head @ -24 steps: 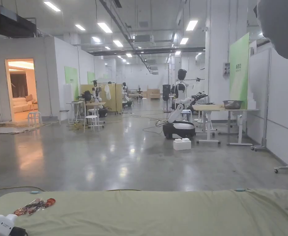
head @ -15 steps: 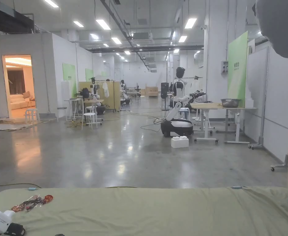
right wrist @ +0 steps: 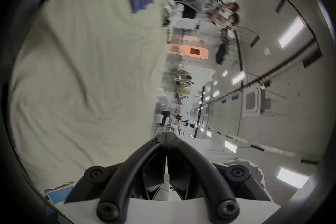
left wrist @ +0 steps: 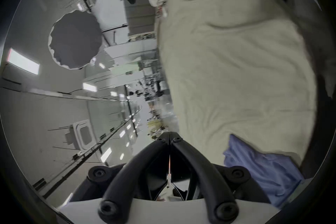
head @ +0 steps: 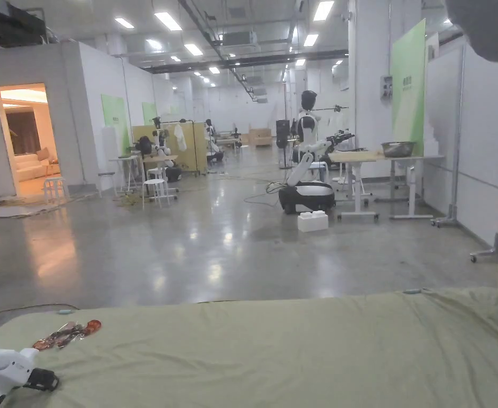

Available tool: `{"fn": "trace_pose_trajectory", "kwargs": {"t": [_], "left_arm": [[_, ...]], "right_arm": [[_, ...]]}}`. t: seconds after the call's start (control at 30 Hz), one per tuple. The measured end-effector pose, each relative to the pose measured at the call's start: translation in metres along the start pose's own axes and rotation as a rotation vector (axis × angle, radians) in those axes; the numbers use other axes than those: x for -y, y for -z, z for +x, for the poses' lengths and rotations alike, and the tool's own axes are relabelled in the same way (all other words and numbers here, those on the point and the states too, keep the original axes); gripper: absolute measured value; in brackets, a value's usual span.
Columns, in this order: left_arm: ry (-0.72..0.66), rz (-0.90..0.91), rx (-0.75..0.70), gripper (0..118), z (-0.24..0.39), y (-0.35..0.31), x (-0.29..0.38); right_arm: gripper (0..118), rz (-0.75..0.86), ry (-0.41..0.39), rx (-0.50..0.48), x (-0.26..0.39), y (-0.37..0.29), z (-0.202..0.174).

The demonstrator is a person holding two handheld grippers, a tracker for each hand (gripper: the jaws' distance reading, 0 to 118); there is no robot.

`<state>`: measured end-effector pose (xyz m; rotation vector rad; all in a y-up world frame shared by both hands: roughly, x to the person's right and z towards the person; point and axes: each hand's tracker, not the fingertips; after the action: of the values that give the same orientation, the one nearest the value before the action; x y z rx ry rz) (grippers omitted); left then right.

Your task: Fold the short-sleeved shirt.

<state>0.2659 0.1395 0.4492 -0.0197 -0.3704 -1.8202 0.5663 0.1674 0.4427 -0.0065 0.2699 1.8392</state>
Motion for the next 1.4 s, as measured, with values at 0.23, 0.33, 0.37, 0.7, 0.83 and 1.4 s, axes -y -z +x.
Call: {"fn": "trace_pose_trajectory", "kwargs": {"t": [0.23, 0.33, 0.37, 0.7, 0.83, 1.4], "left_arm": [[-1.169, -0.076, -0.164, 0, -0.101, -0.013, 0.037], [-1.711, 0.035, -0.194, 0, -0.113, -0.023, 0.074], [-1.87, 0.086, -0.203, 0, -0.109, -0.024, 0.085], [-1.816, 0.147, -0.271, 0, -0.113, -0.042, 0.08], [-1.784, 0.135, -0.279, 0, -0.114, -0.041, 0.077], [-1.804, -0.214, -0.05, 58, -0.061, -0.019, 0.175]], "right_arm": [[0, -0.158, 0.989, 0.067, 0.039, -0.007, 0.051], [0, -0.164, 1.541, 0.103, 0.065, -0.013, 0.059], [0, -0.156, 1.715, 0.127, 0.072, -0.014, 0.05], [0, -0.076, 1.83, 0.24, 0.071, -0.03, 0.057], [0, -0.091, 1.823, 0.229, 0.068, -0.027, 0.056], [0, -0.075, 1.874, 0.113, 0.068, -0.008, 0.041]]}}
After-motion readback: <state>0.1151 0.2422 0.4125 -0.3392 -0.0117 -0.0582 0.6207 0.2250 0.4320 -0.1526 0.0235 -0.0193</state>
